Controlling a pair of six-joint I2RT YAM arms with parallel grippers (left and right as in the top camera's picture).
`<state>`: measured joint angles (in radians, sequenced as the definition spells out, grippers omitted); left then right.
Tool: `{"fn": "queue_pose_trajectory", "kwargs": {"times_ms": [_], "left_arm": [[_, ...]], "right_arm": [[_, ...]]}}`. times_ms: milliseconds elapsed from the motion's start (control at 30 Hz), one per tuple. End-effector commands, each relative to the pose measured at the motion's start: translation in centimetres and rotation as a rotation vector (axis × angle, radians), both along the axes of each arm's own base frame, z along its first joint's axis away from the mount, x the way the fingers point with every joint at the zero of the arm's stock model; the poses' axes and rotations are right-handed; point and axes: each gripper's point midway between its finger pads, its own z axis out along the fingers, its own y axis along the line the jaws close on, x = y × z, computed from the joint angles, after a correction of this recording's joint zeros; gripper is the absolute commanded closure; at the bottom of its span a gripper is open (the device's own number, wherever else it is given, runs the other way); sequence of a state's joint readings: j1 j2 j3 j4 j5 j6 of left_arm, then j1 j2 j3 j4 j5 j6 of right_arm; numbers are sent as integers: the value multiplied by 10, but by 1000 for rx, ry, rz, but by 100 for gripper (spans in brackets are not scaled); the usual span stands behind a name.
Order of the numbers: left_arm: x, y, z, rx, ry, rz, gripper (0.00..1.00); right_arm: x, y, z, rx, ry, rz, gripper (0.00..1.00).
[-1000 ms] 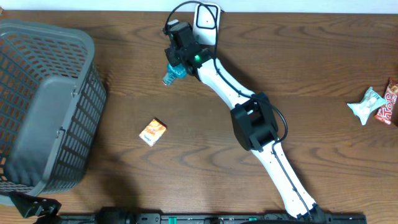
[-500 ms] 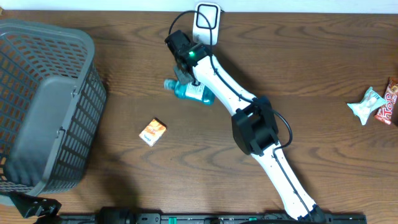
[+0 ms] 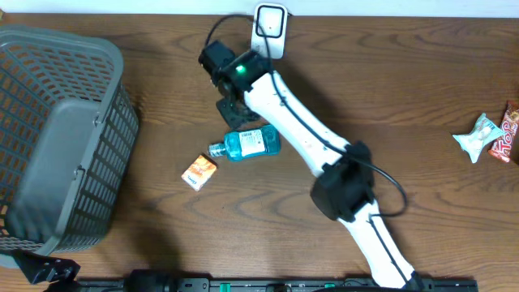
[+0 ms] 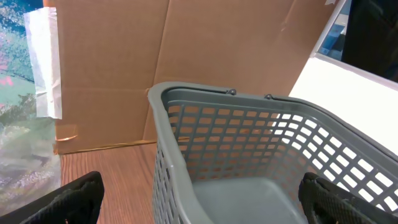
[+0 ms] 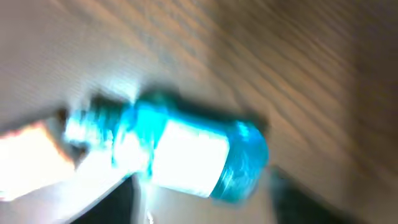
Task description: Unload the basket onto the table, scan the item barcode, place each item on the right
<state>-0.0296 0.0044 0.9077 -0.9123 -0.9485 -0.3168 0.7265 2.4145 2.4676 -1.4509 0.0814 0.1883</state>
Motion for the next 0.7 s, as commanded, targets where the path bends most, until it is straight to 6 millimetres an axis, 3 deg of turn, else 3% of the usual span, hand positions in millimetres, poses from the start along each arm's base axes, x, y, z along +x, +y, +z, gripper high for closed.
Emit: {"fn": "queue_pose_trajectory", "kwargs": {"times_ms": [0,33,167,267,300,333,433,533,600,667], "left_arm": [[-2,1,-1,4,5,17,0],[-2,1,-1,4,5,17,0],[-1,1,-1,-2,-3,17,0],[-1,1,-1,-5,-7,17,0],[-1,1,-1,-5,-7,17,0],[-1,1,-1,-5,-7,17,0],[-2,1,-1,-5,-7,17,0],[-2,1,-1,-5,-7,17,0],[-2,1,-1,-5,-7,17,0],[-2,1,-1,-4,-6,17,0]], "right_arm": [[-16,-12,24,11,19,-168,6],[-26,-17,22,13,69,-300,1],[-57,-26,11,12,228,-846,1],[-64,-24,-2,11,245,-1184,1],[-62,-20,-8,27,237,-1257,4],[-56,-13,-14,62,223,-1291,17],[-20,30,-33,269,169,-1163,57],[22,89,-34,513,45,-766,62],[23,109,-39,580,42,-650,62],[11,108,-54,557,86,-658,69]]}}
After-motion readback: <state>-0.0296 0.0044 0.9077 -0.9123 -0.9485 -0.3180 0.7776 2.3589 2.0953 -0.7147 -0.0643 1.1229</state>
